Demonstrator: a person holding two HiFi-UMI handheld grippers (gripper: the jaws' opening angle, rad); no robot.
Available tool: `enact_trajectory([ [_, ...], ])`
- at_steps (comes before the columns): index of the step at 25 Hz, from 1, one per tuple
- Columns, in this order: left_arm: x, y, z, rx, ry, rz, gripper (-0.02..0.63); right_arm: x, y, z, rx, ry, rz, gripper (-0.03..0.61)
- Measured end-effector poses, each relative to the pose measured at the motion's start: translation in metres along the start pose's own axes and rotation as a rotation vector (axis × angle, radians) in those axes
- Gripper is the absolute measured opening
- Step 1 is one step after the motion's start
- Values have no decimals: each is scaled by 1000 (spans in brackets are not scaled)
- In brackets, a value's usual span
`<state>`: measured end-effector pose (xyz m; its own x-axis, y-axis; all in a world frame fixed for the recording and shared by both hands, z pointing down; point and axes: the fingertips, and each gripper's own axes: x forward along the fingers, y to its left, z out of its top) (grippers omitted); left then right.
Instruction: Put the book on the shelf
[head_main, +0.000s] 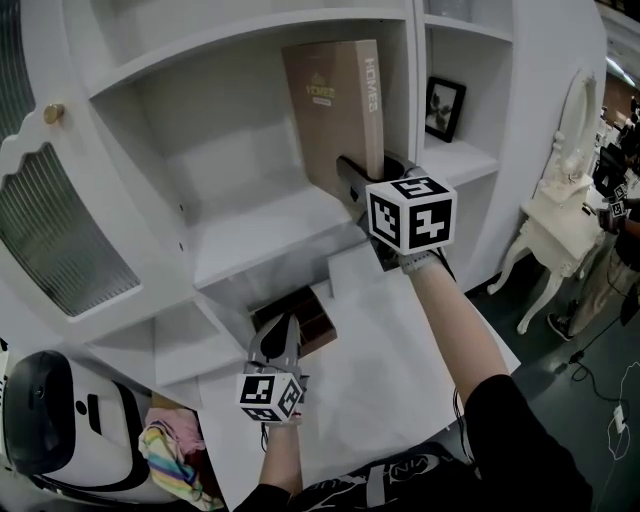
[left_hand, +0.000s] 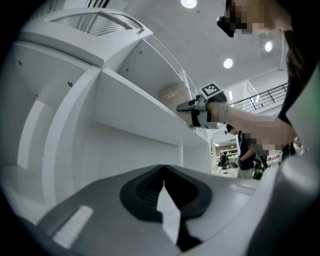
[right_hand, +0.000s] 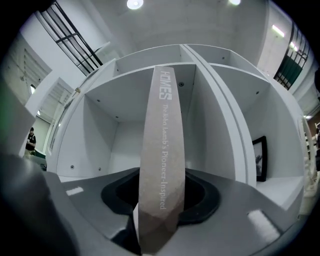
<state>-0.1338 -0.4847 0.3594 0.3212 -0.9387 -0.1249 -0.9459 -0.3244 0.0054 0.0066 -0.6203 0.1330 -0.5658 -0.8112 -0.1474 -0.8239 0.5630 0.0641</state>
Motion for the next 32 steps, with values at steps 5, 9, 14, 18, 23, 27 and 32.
enact_trajectory([
  [5,-1,1,-2,2,6,5,0,-15,9,0,-42,-50,49,256],
  [9,-2,-2,-8,-5,19,3,0,-36,5,-10,-43,-58,63,265],
  [14,0,-7,-14,-13,34,-5,0,-50,-1,-29,-25,-43,60,258],
  [18,0,-11,-16,-13,40,-5,0,-47,-4,-35,-6,-50,46,175],
  [23,-10,-5,-19,-17,46,13,0,-25,3,-39,-14,-7,26,175],
  [27,-21,6,-21,-21,56,52,0,-12,9,-40,-70,23,-19,181],
  [32,-36,17,-23,-26,67,98,0,-11,11,-42,-116,10,-52,190],
])
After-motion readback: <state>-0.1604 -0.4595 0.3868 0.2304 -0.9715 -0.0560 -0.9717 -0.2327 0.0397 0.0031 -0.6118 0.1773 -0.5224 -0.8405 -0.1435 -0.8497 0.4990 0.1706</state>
